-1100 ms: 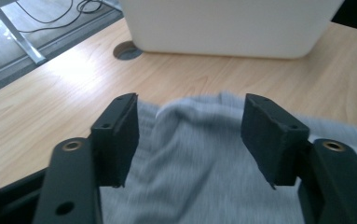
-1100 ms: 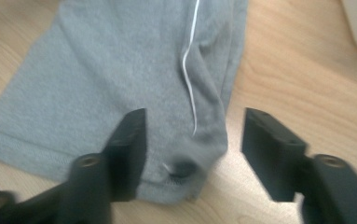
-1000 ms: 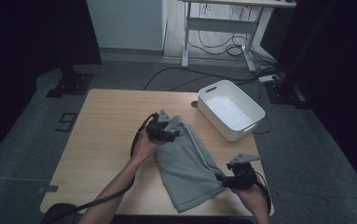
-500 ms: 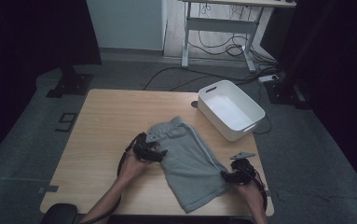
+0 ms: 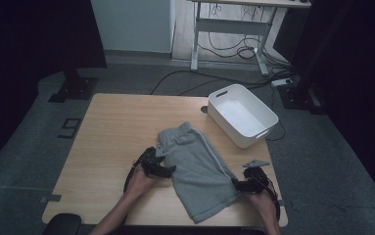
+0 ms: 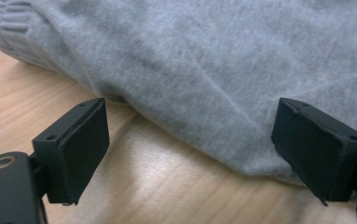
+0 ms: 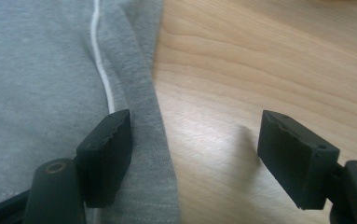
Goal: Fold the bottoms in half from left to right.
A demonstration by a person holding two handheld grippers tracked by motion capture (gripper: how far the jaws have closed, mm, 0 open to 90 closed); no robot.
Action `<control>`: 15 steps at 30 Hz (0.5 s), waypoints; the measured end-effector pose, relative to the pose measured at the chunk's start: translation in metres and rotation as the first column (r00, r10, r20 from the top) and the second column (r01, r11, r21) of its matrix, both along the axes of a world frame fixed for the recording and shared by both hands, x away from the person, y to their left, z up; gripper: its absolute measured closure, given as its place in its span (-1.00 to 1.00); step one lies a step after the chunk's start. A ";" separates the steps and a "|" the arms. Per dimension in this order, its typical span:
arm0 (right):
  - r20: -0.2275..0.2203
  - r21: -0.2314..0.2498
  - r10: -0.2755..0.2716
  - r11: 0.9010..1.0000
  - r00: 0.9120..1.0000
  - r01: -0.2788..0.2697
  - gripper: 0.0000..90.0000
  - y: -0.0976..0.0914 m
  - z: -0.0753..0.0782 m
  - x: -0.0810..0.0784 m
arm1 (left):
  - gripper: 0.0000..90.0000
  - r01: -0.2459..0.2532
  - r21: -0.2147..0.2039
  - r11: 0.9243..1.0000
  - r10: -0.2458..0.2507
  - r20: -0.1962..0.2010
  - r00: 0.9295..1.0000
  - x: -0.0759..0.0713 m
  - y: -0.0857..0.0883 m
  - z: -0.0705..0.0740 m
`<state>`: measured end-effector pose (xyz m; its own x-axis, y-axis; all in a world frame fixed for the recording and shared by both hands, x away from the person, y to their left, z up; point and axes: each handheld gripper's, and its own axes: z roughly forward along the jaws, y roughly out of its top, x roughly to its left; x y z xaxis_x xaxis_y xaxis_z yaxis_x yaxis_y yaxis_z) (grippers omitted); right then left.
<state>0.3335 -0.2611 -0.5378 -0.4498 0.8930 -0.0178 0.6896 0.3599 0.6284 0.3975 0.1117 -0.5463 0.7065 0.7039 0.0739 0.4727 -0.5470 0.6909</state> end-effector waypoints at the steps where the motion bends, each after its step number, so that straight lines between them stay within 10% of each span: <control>1: 0.000 0.005 0.005 1.000 1.000 -0.005 -0.42 0.001 -0.001 -0.001 | -0.76 -0.006 0.009 1.000 0.006 0.002 1.000 0.002 0.001 0.000; 15: 0.021 -0.003 0.169 0.986 0.985 -0.169 -0.45 0.083 -0.002 -0.016 | -0.76 -0.127 0.052 0.991 0.125 0.043 0.991 0.027 0.045 0.016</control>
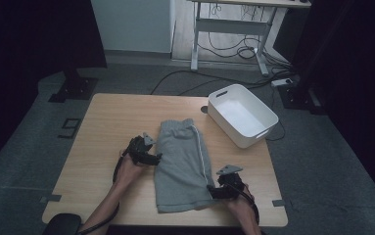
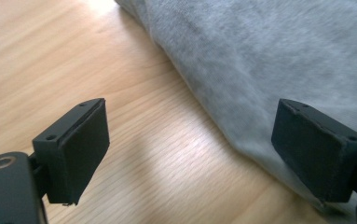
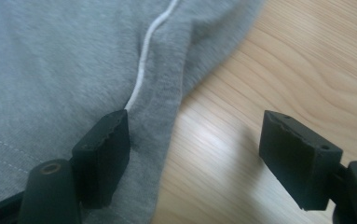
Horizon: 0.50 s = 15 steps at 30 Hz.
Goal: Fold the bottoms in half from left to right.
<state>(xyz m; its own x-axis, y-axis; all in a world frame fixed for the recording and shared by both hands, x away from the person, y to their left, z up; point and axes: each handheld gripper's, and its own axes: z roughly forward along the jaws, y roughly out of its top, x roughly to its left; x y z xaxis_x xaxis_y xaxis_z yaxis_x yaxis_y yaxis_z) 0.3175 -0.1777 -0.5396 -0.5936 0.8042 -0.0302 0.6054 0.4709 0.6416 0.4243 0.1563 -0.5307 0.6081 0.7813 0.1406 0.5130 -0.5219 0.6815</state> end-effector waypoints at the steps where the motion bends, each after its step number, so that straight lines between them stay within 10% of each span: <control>1: 0.001 0.000 0.008 1.000 1.000 -0.008 -0.46 0.004 0.000 0.000 | -0.76 0.008 -0.022 1.000 -0.008 0.003 1.000 -0.005 0.004 0.003; 15: 0.008 0.025 0.103 0.994 0.995 -0.103 -0.50 0.042 0.005 -0.002 | -0.77 0.137 -0.090 0.986 -0.141 -0.030 0.990 -0.070 0.042 0.006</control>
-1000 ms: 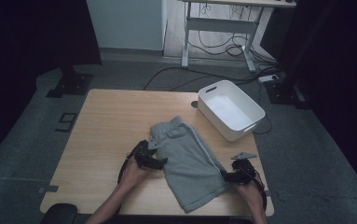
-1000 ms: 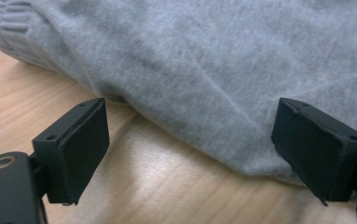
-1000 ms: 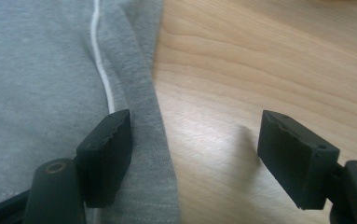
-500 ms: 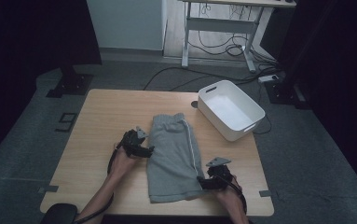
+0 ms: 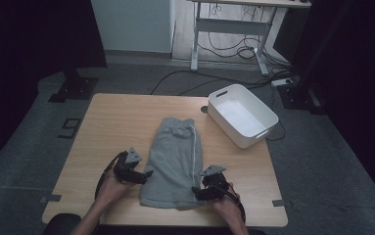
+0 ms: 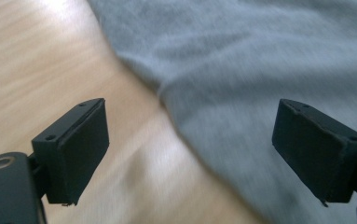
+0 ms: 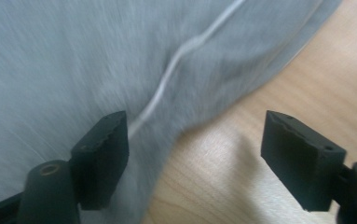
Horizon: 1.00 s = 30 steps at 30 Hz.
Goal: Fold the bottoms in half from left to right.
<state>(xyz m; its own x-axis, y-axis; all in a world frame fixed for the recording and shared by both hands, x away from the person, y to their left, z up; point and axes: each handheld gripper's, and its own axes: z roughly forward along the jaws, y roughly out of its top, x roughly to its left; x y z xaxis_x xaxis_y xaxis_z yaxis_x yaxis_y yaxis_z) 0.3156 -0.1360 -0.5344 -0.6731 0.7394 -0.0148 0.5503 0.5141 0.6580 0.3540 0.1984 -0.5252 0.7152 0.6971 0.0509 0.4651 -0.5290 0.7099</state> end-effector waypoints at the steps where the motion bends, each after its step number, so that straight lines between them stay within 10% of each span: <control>1: 0.014 0.031 -0.008 0.999 1.000 0.007 -0.51 -0.004 0.005 -0.001 | -0.78 0.000 -0.002 1.000 0.000 -0.008 1.000 -0.003 0.005 0.000; 6: 0.062 0.089 -0.081 0.993 0.995 0.076 -0.59 -0.029 0.019 0.001 | -0.86 -0.016 0.007 1.000 0.016 -0.035 0.999 -0.013 0.027 -0.002; 14: 0.055 0.055 -0.178 0.983 0.983 0.175 -0.82 -0.062 -0.001 0.011 | -0.87 -0.059 0.015 0.998 0.060 -0.079 0.995 -0.011 0.049 -0.013; 30: 0.042 0.067 -0.170 0.984 0.985 0.167 -1.00 -0.069 -0.022 0.015 | -1.00 -0.055 0.011 0.998 0.056 -0.092 0.994 -0.007 0.051 -0.023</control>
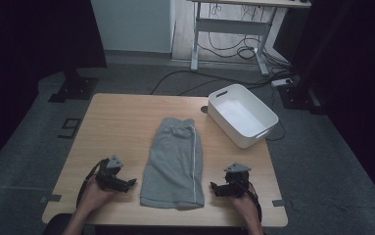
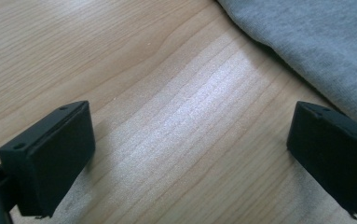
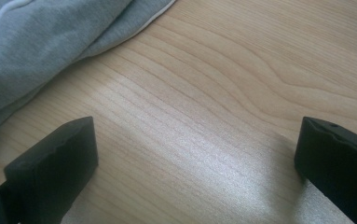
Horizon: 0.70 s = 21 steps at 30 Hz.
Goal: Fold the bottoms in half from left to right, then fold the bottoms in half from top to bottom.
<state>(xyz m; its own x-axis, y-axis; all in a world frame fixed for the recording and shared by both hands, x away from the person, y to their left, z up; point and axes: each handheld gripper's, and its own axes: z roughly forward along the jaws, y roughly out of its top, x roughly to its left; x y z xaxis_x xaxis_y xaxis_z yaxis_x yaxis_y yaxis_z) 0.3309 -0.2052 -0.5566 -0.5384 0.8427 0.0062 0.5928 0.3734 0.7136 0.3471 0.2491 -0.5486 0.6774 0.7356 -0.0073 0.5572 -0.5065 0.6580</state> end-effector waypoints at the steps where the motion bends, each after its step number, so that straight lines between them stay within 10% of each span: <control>1: 0.000 0.000 0.000 1.000 1.000 0.000 -1.00 0.000 0.000 0.000 | -1.00 0.001 0.001 1.000 -0.001 0.000 1.000 0.000 0.000 0.000; 21: -0.011 -0.001 0.002 1.000 1.000 -0.002 -1.00 -0.001 0.001 0.000 | -1.00 -0.004 -0.002 1.000 0.004 0.001 1.000 0.000 -0.001 0.000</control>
<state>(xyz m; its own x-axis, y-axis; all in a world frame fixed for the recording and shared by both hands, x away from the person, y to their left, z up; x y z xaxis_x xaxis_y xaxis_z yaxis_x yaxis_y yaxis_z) 0.3312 -0.2064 -0.5556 -0.5401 0.8415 0.0111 0.5996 0.3755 0.7067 0.3474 0.2478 -0.5484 0.6742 0.7385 -0.0082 0.5589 -0.5028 0.6594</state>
